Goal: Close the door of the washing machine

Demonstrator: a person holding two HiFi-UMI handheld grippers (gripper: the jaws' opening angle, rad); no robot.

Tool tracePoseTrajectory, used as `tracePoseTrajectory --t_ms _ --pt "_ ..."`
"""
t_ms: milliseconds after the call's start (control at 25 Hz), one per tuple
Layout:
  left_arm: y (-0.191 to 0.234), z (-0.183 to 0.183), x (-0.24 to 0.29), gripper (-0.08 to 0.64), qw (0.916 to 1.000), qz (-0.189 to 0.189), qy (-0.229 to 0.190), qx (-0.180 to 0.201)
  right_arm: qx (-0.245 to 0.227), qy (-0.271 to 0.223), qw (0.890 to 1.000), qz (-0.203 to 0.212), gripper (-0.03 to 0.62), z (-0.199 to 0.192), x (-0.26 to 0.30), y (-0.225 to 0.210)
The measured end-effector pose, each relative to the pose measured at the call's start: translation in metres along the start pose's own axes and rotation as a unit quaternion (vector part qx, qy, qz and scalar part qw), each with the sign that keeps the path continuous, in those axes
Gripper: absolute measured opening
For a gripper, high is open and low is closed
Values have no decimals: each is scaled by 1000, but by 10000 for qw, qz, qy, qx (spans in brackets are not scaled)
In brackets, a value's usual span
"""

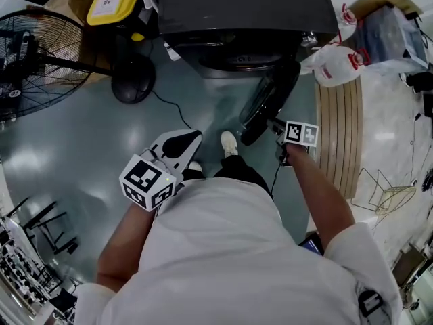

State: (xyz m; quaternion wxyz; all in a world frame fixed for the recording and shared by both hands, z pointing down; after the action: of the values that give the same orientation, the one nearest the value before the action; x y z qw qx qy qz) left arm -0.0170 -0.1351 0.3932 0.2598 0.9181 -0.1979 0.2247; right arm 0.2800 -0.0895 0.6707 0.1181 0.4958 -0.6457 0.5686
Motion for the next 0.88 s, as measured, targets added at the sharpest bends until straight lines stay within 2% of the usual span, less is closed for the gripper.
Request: tracePoseTrajectory --t_ms 480,880 --pt "7 -2 -8 17 9994 267 -129 -173 397 -193 9990 78 141 14 31 22" --pt "25 -3 -22 17 9977 550 -206 -353 765 -406 9961 173 146 42 70 50"
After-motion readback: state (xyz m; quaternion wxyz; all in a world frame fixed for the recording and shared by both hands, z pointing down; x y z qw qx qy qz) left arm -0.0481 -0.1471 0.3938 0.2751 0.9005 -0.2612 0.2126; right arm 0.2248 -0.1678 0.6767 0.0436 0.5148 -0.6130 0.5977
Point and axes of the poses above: the fingertips, and each gripper's own axes: x forward along the fingers, y to its left, z out of its top, the point moved 6 cm from there along -x, backward along the fingers, and after that the axes turned 5 degrees about -x, right-handed, at the moved point
